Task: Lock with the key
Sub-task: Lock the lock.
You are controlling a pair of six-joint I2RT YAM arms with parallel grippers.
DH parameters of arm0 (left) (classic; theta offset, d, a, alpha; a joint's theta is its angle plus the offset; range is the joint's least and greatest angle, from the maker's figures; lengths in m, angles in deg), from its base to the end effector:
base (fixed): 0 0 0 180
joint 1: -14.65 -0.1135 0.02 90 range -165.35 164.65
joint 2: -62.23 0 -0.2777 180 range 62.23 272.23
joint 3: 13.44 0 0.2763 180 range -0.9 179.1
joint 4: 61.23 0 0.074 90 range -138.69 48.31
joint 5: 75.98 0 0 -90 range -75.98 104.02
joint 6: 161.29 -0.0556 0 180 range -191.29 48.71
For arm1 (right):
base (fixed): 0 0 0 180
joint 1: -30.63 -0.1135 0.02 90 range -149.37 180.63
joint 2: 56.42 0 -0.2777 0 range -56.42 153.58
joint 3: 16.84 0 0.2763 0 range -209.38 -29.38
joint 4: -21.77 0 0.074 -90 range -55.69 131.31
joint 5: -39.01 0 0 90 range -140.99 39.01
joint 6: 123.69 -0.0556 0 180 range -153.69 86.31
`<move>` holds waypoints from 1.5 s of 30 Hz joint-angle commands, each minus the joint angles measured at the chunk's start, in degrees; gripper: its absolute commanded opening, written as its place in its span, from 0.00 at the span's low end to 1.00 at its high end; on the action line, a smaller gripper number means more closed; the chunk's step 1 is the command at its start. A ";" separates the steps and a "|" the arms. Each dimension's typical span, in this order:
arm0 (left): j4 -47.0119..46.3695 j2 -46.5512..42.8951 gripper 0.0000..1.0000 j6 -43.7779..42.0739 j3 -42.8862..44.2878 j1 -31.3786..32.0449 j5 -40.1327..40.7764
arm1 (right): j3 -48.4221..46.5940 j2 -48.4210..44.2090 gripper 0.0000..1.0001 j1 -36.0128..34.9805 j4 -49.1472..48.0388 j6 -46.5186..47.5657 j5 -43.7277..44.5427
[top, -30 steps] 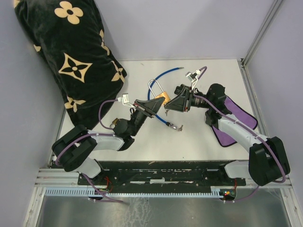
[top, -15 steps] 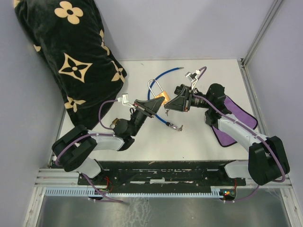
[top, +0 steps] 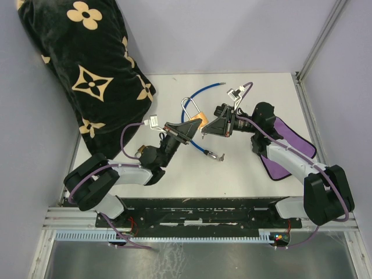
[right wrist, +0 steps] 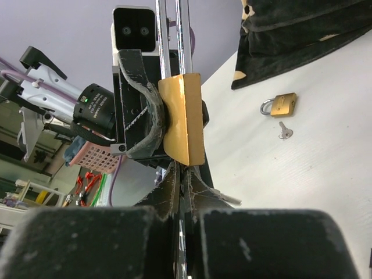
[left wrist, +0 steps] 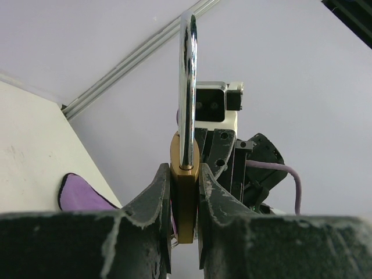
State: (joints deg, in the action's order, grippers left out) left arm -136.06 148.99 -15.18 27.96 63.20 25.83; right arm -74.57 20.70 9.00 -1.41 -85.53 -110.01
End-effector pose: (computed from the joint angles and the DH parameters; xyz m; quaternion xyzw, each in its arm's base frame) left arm 0.2139 -0.2250 0.2573 -0.1217 0.4944 -0.6483 0.5661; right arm 0.2809 0.1627 0.2993 -0.1922 0.6679 0.6498 0.3079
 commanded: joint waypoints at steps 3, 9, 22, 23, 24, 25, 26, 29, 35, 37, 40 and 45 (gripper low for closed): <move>-1.04 -4.31 0.03 -9.45 2.28 -1.21 6.95 | -2.44 -3.25 0.02 -0.87 11.44 11.40 1.63; -5.81 -3.51 0.03 -9.51 0.49 -2.58 8.29 | -0.53 0.28 0.02 -0.92 -6.01 -1.16 -2.33; -2.57 -4.38 0.03 -11.75 5.29 -6.22 -5.97 | -0.51 -0.19 0.02 -0.98 -11.01 -4.31 -3.55; -4.08 -3.83 0.03 -10.94 5.32 -6.31 -6.71 | -0.16 0.96 0.02 -1.03 -16.70 -9.80 -4.00; -8.26 -2.26 0.03 -8.42 5.38 -6.67 -8.01 | -0.24 1.81 0.02 -1.00 -19.08 -11.58 -4.22; -11.21 -0.70 0.03 -2.30 6.09 -7.68 -8.95 | -0.46 2.42 0.02 -0.98 -19.58 -12.00 -4.41; -11.68 0.45 0.03 3.20 7.53 -8.60 -10.98 | -0.58 2.77 0.02 -0.95 -19.52 -12.06 -4.41; -11.73 2.13 0.03 9.64 11.14 -9.09 -14.89 | -0.93 2.67 0.02 -0.31 -19.08 -12.68 -4.42; -11.69 2.12 0.03 11.85 14.43 -9.09 -17.40 | -1.37 1.24 0.02 3.16 -22.03 -15.69 -4.85; -11.69 3.10 0.03 14.34 15.79 -9.17 -19.05 | -1.58 1.52 0.02 3.64 -25.31 -18.27 -5.35; -11.73 5.06 0.03 17.05 19.12 -9.39 -23.74 | -2.32 0.48 0.02 3.89 -24.08 -17.28 -5.85; -5.76 1.32 0.03 1.84 17.57 -8.72 -20.51 | -10.24 -7.34 0.02 3.59 19.79 16.20 -3.35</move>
State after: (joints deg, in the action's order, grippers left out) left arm -134.51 155.43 -3.94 43.46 54.09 1.31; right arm -77.17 19.28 13.66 -10.55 -93.11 -110.86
